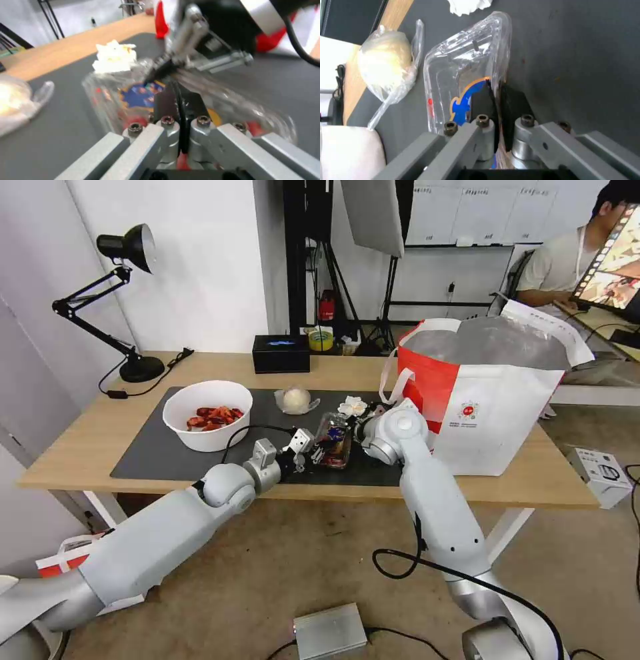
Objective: Pick up the trash from the table and place it into the takeout bag.
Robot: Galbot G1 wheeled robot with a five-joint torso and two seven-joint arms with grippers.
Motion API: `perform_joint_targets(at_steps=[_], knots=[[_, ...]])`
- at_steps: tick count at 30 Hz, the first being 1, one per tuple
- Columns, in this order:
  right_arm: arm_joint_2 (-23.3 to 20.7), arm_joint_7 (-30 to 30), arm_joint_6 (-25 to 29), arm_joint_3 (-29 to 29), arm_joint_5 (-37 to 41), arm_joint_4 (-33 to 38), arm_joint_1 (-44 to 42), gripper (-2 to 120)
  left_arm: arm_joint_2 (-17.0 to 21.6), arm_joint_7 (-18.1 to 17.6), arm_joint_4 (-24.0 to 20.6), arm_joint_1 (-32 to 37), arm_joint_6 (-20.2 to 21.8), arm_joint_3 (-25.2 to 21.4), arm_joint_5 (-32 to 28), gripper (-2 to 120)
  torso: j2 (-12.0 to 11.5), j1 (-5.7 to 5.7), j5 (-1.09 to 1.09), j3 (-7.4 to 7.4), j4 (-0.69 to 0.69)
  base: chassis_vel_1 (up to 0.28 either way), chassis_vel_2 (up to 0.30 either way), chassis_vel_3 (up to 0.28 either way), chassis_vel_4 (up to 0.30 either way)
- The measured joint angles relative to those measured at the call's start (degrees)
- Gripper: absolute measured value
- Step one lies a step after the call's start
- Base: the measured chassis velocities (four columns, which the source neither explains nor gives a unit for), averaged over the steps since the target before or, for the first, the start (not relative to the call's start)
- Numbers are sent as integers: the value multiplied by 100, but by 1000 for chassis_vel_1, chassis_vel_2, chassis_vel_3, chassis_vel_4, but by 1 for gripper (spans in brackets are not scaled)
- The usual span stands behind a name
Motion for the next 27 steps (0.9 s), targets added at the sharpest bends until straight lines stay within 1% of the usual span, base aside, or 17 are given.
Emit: perform_joint_targets(at_steps=[5,10,15,18,20,21,25,26,27], knots=[[-32,-12,-13,-6,-3,34,-48,2,5,-94,-37,-137,-53,-43,-131,0,1,-1,0,-1,0,0,0,0,0],[-59,-20,-20,-4,-3,42,-68,2,55,-99,-48,-207,-52,-37,-162,0,1,-1,0,-1,0,0,0,0,0],[-77,-39,-27,7,-3,53,-95,2,183,-84,-76,-212,-47,-57,-154,0,2,-2,-1,-1,0,0,0,0,0],[-73,-58,-31,22,-12,54,-109,2,370,5,-148,-157,-47,-152,-135,0,2,-2,-1,-1,0,0,0,0,0],[-63,-68,-34,31,-34,64,-128,2,574,59,-243,-54,-48,-313,-135,0,2,-2,-1,-2,-1,0,0,0,0],[-63,-68,-34,31,-34,64,-128,2,574,59,-243,-54,-48,-313,-135,0,2,-2,-1,-2,-1,0,0,0,0],[-66,-102,-36,33,-51,87,-149,2,933,116,-499,301,-64,-669,-143,0,2,-2,-1,-1,-1,0,0,0,0],[-66,-102,-36,33,-51,87,-149,2,933,116,-499,301,-64,-669,-143,0,2,-2,-1,-1,-1,0,0,0,0],[-69,-114,-37,33,-53,87,-149,2,1005,124,-571,410,-70,-775,-150,0,2,-2,-2,0,-1,0,0,0,0]])
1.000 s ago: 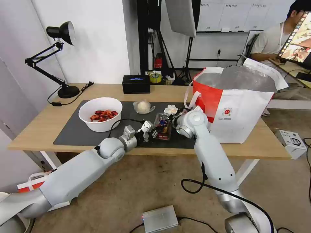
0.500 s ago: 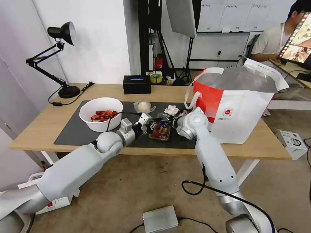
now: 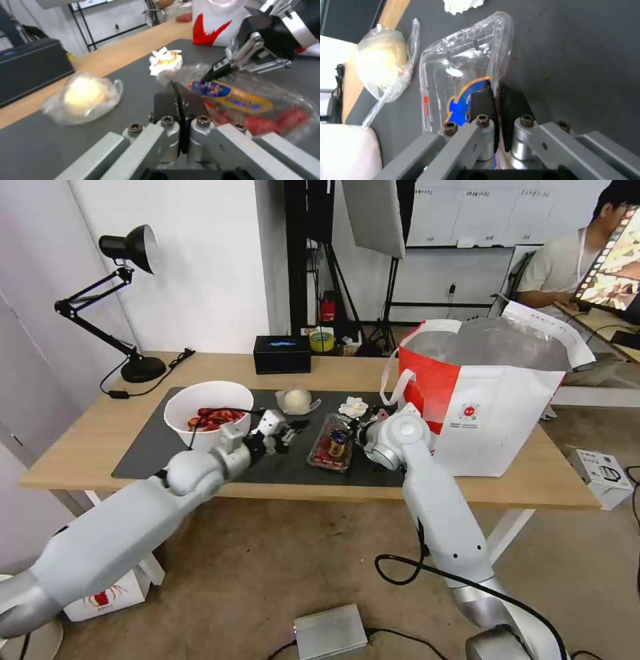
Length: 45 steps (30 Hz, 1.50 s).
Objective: Pick up the trash from the table and place it into the takeout bag.
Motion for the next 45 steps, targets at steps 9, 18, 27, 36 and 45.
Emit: perform_joint_targets(at_steps=[9,18,27,36,45], knots=[[-41,-76,-2,28,48,23,16,2,334,22,-583,923,-20,-932,-57,0,-1,0,2,2,-1,0,0,0,0],[-104,-157,30,58,144,167,73,2,459,-140,-1255,2389,-73,-2345,-55,0,-2,0,1,1,-1,0,0,0,0],[-138,-190,47,94,350,434,36,2,360,-279,-1911,3510,-37,-3437,-155,23,-2,0,2,0,-1,0,0,0,0],[-236,-175,66,108,573,704,50,2,48,-646,-2469,4426,121,-4151,-279,56,0,0,2,0,-1,0,0,0,0],[-436,-423,197,111,794,1203,30,2,-500,-1389,-2634,5221,409,-4670,24,89,-1,0,2,0,-1,0,0,0,0]])
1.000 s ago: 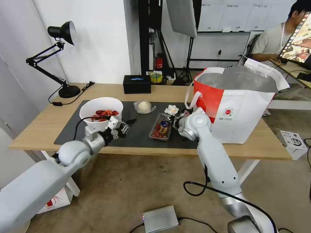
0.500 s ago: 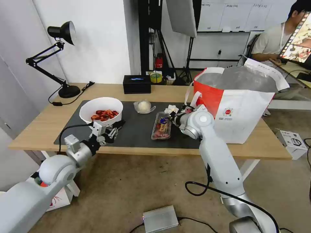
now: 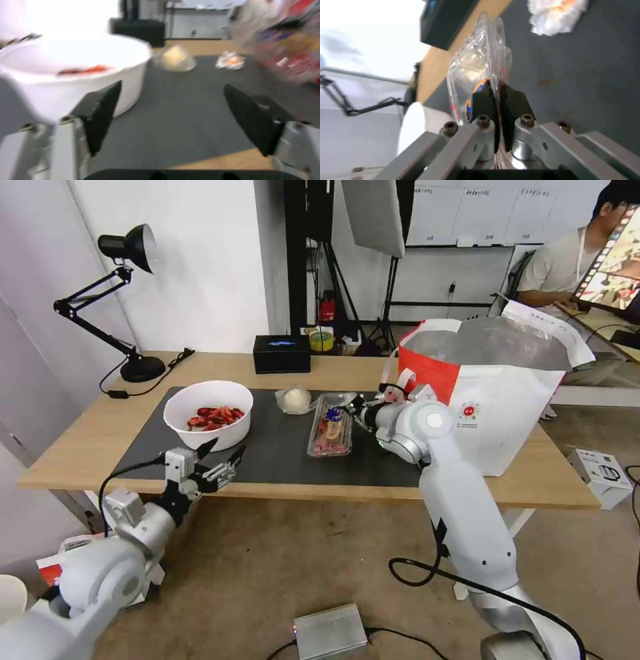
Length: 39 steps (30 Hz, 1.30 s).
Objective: Pick up the trash from the table and place it into the takeout bag.
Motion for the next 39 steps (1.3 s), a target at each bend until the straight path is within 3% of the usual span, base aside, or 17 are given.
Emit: perform_joint_targets(at_steps=[1,6,21,39], knots=[[-48,-92,25,-1,58,105,37,2,-70,-147,11,89,44,-42,33,95,0,0,0,0,0,0,0,0,0],[-136,-364,115,-23,153,373,193,2,-259,-396,-5,199,156,-94,69,100,0,0,0,0,0,0,0,0,0],[-410,-139,218,88,727,784,868,2,-536,-423,-132,542,167,-320,184,100,0,0,1,0,0,0,0,0,0],[-1684,496,561,901,1740,1011,1647,2,-680,-403,-137,594,130,-280,384,100,0,0,1,0,-1,0,0,0,0]])
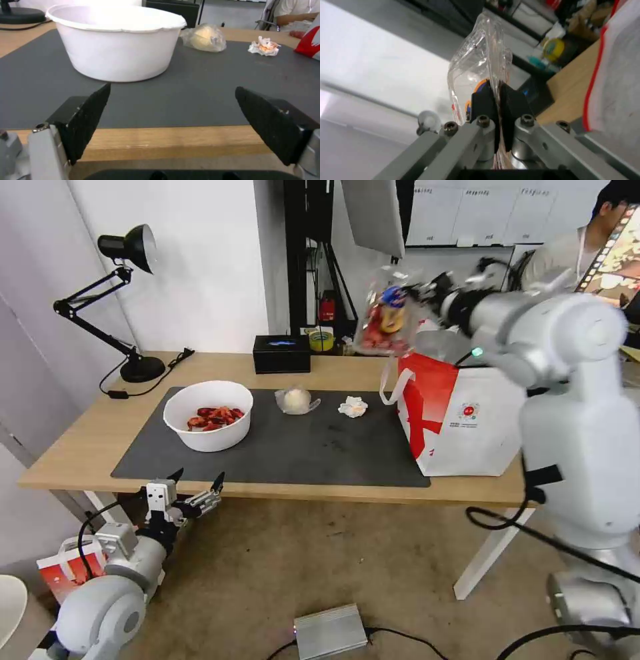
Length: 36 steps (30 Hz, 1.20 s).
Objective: Pick up the trash from the table and place it into the takeout bag.
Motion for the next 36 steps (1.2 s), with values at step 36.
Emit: perform_joint_targets(at_steps=[36], knots=[[-1031,112,35,717,-187,-1340,-146,2,-51,29,-80,7,-34,258,97,100,0,0,-1,1,1,0,0,0,0]])
